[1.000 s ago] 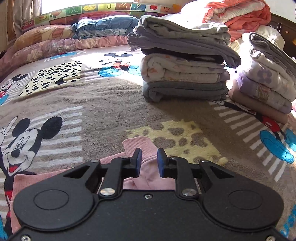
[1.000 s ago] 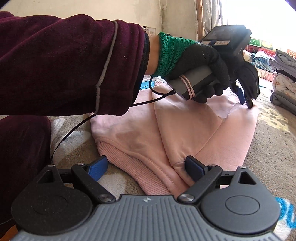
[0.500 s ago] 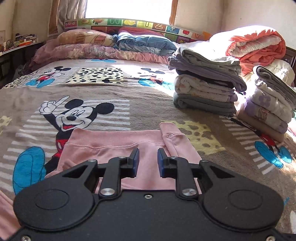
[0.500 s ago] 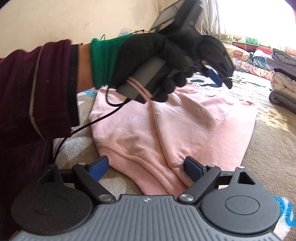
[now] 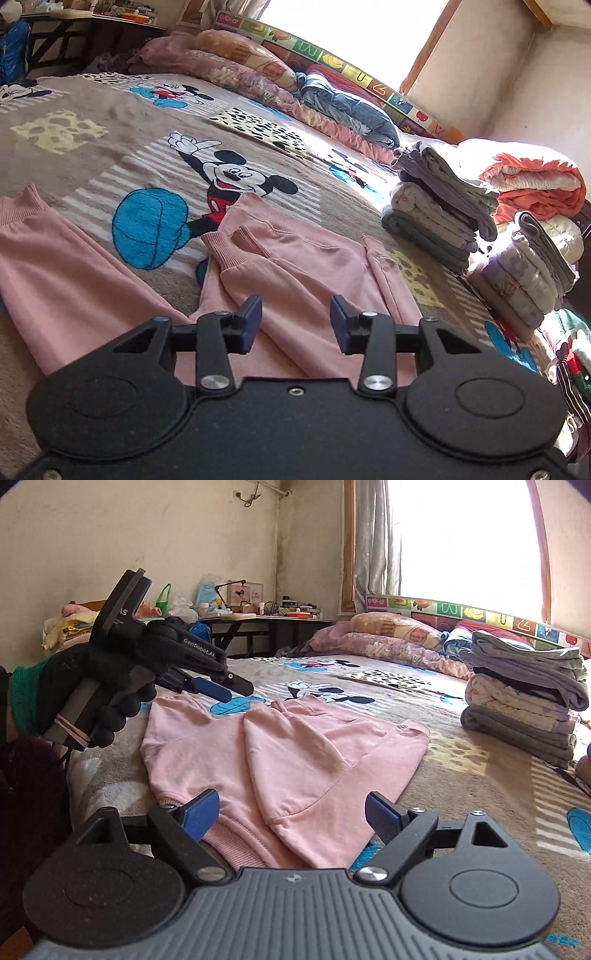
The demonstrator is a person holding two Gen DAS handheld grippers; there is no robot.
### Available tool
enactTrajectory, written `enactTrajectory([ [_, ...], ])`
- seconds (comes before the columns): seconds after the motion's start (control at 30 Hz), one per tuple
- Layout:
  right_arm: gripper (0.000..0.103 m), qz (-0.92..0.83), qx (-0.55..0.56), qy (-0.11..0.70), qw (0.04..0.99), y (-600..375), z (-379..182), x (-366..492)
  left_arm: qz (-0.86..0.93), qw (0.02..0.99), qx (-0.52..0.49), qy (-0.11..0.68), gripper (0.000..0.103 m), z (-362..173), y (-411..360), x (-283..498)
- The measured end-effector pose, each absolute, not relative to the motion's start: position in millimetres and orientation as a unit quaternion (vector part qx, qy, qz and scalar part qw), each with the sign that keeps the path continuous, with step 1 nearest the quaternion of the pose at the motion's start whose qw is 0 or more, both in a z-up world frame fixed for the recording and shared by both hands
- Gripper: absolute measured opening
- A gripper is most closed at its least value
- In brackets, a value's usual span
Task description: Fold clothes
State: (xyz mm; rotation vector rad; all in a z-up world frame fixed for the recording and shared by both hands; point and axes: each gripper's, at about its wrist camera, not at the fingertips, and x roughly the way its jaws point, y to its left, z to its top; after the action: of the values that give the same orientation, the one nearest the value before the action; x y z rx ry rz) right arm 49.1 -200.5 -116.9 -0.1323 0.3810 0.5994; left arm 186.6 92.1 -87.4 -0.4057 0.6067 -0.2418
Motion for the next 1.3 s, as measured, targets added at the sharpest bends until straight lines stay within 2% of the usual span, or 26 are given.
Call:
enactTrajectory([
  [0.1,0.088,0.31,-0.096,0.288,0.901,-172.5,-144.1,61.5,-0.118,0.921,-0.21,0.306,0.039,-92.0,94.7,189.6],
  [0.2,0.088,0.301,-0.132,0.278,0.903,-161.3,-142.3,51.4,-0.118,0.918,-0.216,0.31,0.039,-94.1,96.5,190.7],
  [0.47,0.087,0.297,-0.109,0.24,0.918,-171.1,-114.3,58.4,-0.101,0.91,-0.252,0.313,0.039,-101.6,109.2,194.2],
  [0.7,0.087,0.324,-0.116,0.282,0.895,-152.5,-139.6,76.2,-0.092,0.89,-0.311,0.321,0.038,-115.2,123.5,211.7],
  [0.93,0.087,0.323,-0.096,0.27,0.902,-160.3,-133.4,73.8,-0.086,0.855,-0.37,0.353,0.035,-129.8,126.8,231.1],
  [1.17,0.087,0.336,-0.089,0.279,0.895,-161.2,-139.3,80.1,-0.072,0.847,-0.398,0.344,0.032,-134.5,132.4,235.0],
  [1.23,0.089,0.338,-0.085,0.28,0.894,-161.5,-141.3,80.6,-0.072,0.848,-0.4,0.339,0.03,-134.2,133.5,235.4],
  [1.3,0.09,0.341,-0.087,0.278,0.894,-160.7,-141.9,79.8,-0.072,0.85,-0.402,0.332,0.015,-133.7,134.3,234.9],
])
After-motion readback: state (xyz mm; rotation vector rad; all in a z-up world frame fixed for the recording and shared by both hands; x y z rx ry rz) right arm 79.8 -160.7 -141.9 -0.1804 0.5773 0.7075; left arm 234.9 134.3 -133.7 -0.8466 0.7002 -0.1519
